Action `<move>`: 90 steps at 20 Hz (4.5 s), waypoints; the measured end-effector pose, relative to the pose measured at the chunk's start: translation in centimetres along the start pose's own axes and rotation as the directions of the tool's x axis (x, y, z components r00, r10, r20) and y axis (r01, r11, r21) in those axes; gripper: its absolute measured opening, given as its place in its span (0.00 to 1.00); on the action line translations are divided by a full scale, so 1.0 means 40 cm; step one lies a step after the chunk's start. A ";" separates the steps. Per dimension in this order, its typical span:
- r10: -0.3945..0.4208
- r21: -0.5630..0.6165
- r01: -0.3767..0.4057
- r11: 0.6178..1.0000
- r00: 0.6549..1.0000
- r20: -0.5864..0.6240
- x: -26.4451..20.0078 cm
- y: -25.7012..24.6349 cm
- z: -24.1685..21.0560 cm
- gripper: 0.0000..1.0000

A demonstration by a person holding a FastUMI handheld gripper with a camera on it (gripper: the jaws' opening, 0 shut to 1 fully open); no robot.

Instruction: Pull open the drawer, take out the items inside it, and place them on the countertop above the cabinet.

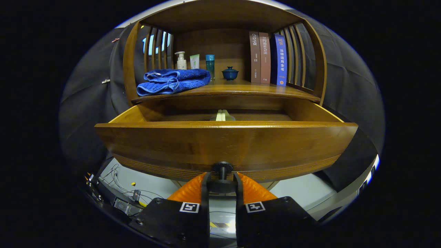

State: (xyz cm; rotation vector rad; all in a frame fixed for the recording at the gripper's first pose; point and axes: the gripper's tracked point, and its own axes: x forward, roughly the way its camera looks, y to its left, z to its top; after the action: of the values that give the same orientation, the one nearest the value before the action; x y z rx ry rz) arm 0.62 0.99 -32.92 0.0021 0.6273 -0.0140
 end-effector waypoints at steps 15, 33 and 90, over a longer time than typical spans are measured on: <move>0.016 0.037 -0.013 0.999 0.996 -0.090 -0.095 0.009 -0.090 0.34; 0.032 0.123 -0.032 0.992 0.999 -0.001 -0.178 0.057 0.283 0.92; 0.092 0.141 -0.064 0.988 0.975 -0.202 0.367 0.006 0.654 0.20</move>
State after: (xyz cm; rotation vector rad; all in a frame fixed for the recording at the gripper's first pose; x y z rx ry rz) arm 27.86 0.90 -20.38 0.1600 0.8341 0.0204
